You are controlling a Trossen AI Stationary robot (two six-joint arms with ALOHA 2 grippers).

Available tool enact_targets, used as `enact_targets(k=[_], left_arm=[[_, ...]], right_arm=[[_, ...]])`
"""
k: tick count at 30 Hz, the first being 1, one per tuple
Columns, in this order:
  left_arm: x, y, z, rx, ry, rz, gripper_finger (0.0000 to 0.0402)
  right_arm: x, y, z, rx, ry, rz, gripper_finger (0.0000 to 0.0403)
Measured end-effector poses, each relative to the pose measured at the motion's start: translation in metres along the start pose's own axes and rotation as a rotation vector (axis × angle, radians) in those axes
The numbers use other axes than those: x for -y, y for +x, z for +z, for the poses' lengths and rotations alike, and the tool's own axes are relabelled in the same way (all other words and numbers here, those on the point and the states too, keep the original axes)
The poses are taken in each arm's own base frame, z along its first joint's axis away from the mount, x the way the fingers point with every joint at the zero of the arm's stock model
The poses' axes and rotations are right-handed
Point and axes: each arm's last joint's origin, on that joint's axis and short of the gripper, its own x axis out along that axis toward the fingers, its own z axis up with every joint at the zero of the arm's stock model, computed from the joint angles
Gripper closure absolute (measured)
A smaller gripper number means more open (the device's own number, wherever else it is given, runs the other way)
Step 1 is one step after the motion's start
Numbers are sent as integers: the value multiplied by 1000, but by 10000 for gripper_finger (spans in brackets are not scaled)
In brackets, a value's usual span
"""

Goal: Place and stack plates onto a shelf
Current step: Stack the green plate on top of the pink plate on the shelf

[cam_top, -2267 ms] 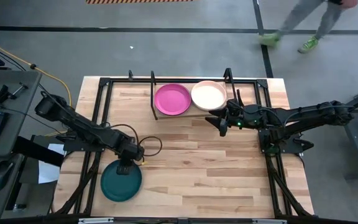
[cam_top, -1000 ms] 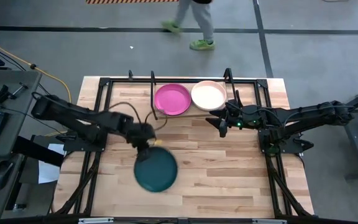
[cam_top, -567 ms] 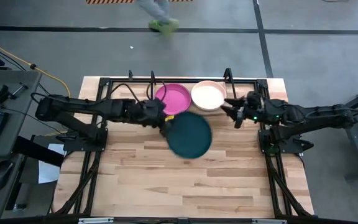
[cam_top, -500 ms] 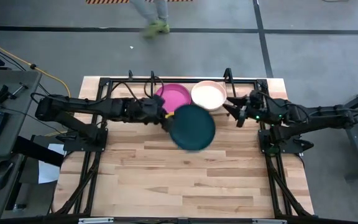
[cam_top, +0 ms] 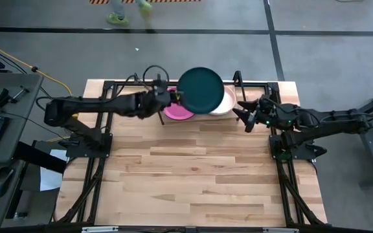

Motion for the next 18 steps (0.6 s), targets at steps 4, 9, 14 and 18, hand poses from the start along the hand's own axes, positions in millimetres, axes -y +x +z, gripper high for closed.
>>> enact_targets(k=[4,9,14,18], left_arm=[[-12,17,8,-48,-24,23,401],[-19,22,14,-47,-28,52,401],[-19,22,14,-54,-27,51,401],[-18,20,12,-61,-19,45,401]], right_arm=[[-1,3,-2,3,30,-23,171],[-1,17,-8,52,215,-163,171],[1,45,-21,53,337,-273,171],[1,70,-27,41,374,-258,171]])
